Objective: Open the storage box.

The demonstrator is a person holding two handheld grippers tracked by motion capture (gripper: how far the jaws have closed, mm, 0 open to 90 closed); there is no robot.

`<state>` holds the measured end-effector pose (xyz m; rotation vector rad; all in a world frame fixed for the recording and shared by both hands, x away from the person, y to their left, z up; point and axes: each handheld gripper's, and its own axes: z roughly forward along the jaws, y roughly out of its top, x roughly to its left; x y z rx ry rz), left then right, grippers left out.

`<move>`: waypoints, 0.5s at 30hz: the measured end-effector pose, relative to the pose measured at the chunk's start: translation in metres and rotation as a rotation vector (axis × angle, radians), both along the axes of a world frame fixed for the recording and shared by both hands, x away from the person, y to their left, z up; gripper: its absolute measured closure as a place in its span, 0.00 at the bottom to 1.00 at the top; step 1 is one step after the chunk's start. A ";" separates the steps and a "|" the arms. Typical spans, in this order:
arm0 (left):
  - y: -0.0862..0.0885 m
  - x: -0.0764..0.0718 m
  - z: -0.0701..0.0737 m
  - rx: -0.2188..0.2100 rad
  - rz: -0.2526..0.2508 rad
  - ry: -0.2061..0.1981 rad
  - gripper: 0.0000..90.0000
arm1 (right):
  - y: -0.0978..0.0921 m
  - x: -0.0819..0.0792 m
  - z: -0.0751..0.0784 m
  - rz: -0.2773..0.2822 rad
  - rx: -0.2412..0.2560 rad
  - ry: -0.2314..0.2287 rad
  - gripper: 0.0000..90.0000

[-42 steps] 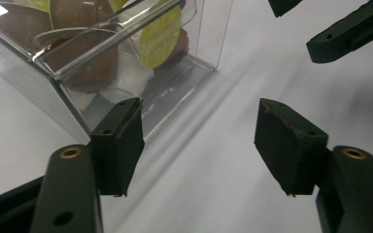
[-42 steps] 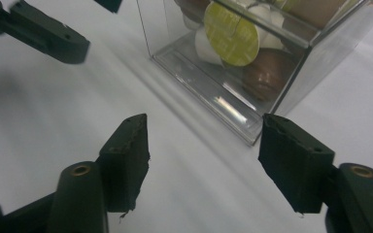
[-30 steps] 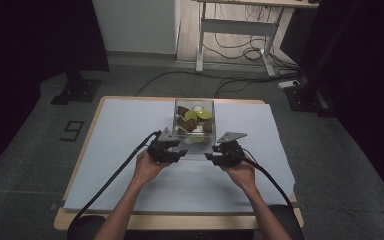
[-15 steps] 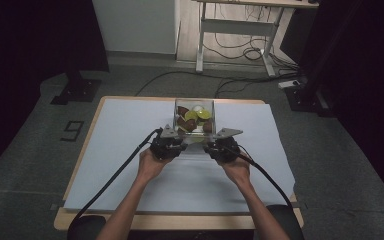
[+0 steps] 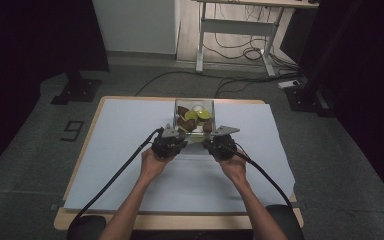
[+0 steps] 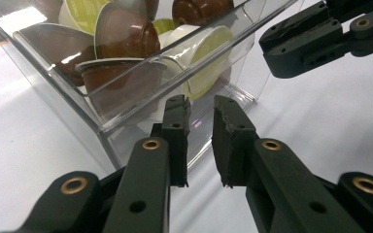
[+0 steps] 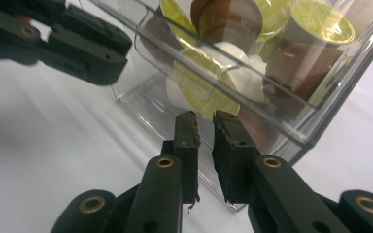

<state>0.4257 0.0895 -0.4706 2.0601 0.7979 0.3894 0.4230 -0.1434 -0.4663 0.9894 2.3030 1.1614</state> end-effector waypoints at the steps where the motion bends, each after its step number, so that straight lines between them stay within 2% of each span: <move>1: 0.000 0.000 0.000 -0.002 0.002 -0.002 0.85 | 0.000 0.000 0.000 -0.001 0.011 0.001 0.89; 6: 0.000 0.002 0.002 -0.027 0.005 -0.002 0.85 | -0.001 0.004 0.000 -0.016 0.037 0.012 0.89; 15: -0.003 0.005 0.001 -0.028 0.000 0.001 0.86 | 0.004 0.008 0.000 -0.001 0.065 0.021 0.90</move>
